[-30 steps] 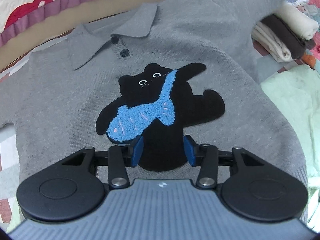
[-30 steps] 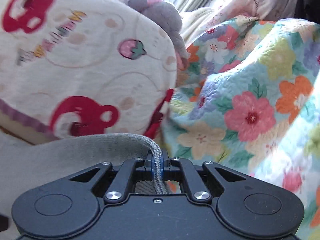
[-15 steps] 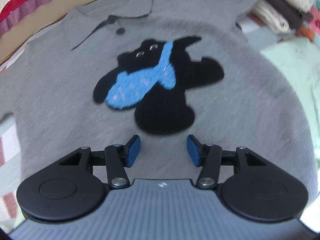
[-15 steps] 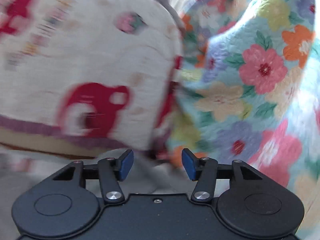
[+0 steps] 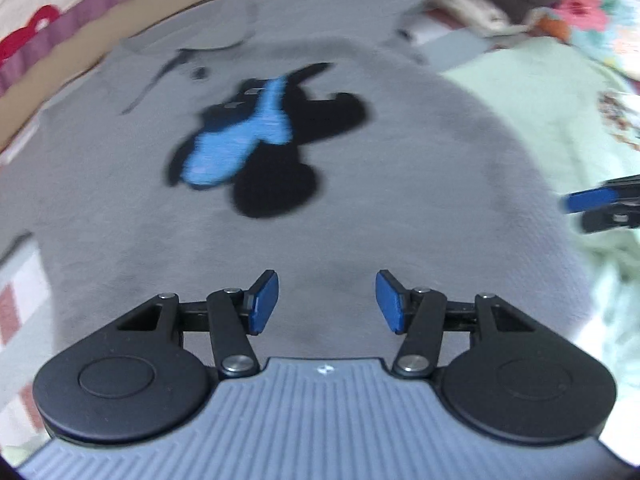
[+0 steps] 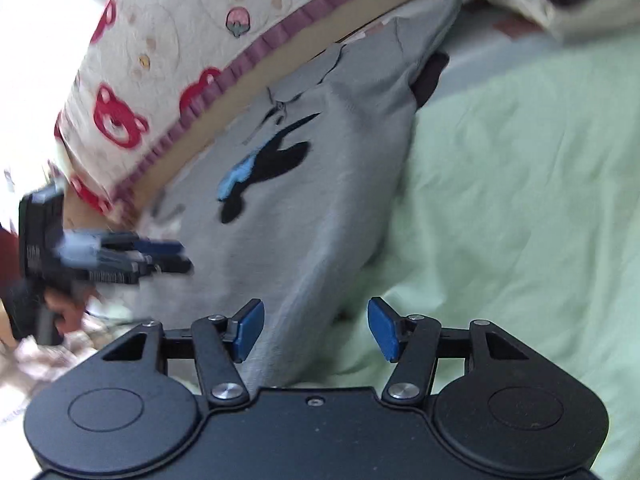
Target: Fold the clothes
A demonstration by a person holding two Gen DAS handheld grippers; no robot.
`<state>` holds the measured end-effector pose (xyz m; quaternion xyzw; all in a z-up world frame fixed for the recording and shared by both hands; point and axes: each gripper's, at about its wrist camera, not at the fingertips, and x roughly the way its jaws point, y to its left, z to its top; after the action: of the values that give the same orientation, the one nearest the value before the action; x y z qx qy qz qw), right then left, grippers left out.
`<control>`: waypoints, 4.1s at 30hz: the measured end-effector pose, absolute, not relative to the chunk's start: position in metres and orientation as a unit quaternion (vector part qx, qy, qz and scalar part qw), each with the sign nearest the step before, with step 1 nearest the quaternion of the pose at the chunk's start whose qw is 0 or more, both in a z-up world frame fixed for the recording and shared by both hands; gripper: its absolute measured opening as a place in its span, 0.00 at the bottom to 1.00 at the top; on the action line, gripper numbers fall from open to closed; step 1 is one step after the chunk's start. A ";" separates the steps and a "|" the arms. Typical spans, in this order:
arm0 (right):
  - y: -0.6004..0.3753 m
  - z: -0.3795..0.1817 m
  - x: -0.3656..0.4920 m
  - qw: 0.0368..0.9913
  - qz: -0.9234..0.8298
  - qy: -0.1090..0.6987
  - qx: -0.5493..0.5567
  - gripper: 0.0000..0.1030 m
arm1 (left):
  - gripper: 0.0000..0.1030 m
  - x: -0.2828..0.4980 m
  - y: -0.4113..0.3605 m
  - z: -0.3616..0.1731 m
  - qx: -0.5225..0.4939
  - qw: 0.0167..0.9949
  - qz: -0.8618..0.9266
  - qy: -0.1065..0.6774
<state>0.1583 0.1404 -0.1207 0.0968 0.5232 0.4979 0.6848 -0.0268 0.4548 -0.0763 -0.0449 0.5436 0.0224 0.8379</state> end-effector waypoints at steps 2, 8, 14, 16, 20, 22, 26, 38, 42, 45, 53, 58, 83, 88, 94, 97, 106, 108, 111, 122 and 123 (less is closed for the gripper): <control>0.147 -0.130 0.150 0.681 0.491 0.532 0.110 0.64 | 0.52 -0.040 0.444 -0.075 -0.034 0.833 0.013 0.552; 0.165 -0.098 0.113 0.684 0.571 0.448 0.079 0.09 | 0.52 -0.072 0.452 -0.070 0.022 0.809 0.063 0.584; 0.211 -0.055 0.056 0.743 0.489 0.340 -0.304 0.07 | 0.52 -0.093 0.505 -0.069 0.049 0.792 0.118 0.597; 0.214 -0.058 0.056 0.749 0.460 0.359 -0.315 0.07 | 0.52 -0.098 0.531 -0.074 0.002 0.783 0.142 0.605; 0.212 -0.052 0.053 0.732 0.482 0.422 -0.232 0.08 | 0.52 -0.105 0.571 -0.080 -0.112 0.770 0.173 0.603; 0.207 -0.045 0.064 0.701 0.517 0.473 -0.131 0.09 | 0.52 -0.107 0.581 -0.083 -0.130 0.763 0.190 0.604; 0.203 -0.044 0.087 0.684 0.517 0.516 -0.002 0.12 | 0.63 -0.112 0.595 -0.092 -0.169 0.754 0.199 0.602; 0.281 -0.079 0.051 0.693 0.519 0.497 -0.058 0.33 | 0.43 -0.101 0.555 -0.064 -0.136 0.835 0.070 0.529; 0.279 -0.065 0.071 0.661 0.574 0.480 0.055 0.37 | 0.43 -0.094 0.535 -0.050 -0.110 0.863 0.017 0.492; 0.283 -0.062 0.091 0.656 0.571 0.484 0.093 0.36 | 0.48 -0.086 0.522 -0.043 -0.134 0.871 -0.055 0.469; 0.274 -0.052 0.084 0.675 0.568 0.470 0.031 0.37 | 0.55 -0.055 0.453 -0.069 -0.056 0.842 -0.155 0.514; 0.242 -0.036 0.053 0.683 0.601 0.413 -0.048 0.53 | 0.45 -0.056 0.469 -0.110 -0.113 0.818 -0.120 0.551; 0.265 -0.078 0.028 0.762 0.454 0.437 -0.154 0.42 | 0.37 -0.049 0.492 -0.092 -0.054 0.854 -0.075 0.512; 0.246 -0.045 0.044 0.819 0.425 0.372 -0.099 0.10 | 0.38 -0.071 0.510 -0.072 -0.014 0.858 -0.010 0.513; 0.190 0.022 0.057 0.891 0.361 0.238 -0.136 0.10 | 0.49 -0.124 0.577 -0.058 -0.054 0.810 0.180 0.556; 0.184 0.005 0.070 0.891 0.346 0.272 -0.112 0.10 | 0.50 -0.161 0.623 -0.065 -0.199 0.776 0.233 0.552; 0.190 -0.017 0.085 0.884 0.352 0.297 -0.077 0.10 | 0.65 -0.146 0.598 -0.105 -0.296 0.736 0.136 0.594; 0.190 -0.018 0.086 0.883 0.353 0.302 -0.069 0.10 | 0.67 -0.134 0.584 -0.117 -0.270 0.726 0.134 0.618; 0.191 -0.022 0.091 0.877 0.358 0.315 -0.055 0.11 | 0.59 -0.124 0.580 -0.134 -0.274 0.720 0.143 0.621; 0.114 0.050 0.060 0.834 0.444 0.327 -0.026 0.09 | 0.09 -0.165 0.610 -0.012 -0.197 0.795 0.162 0.551; 0.114 0.026 0.058 0.820 0.429 0.374 -0.053 0.09 | 0.09 -0.170 0.614 -0.012 -0.203 0.789 0.166 0.556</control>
<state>0.0578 0.1138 0.0261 -0.0527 0.3736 0.4294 0.8205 -0.1697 0.6136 -0.0124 -0.2029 0.5559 0.1658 0.7888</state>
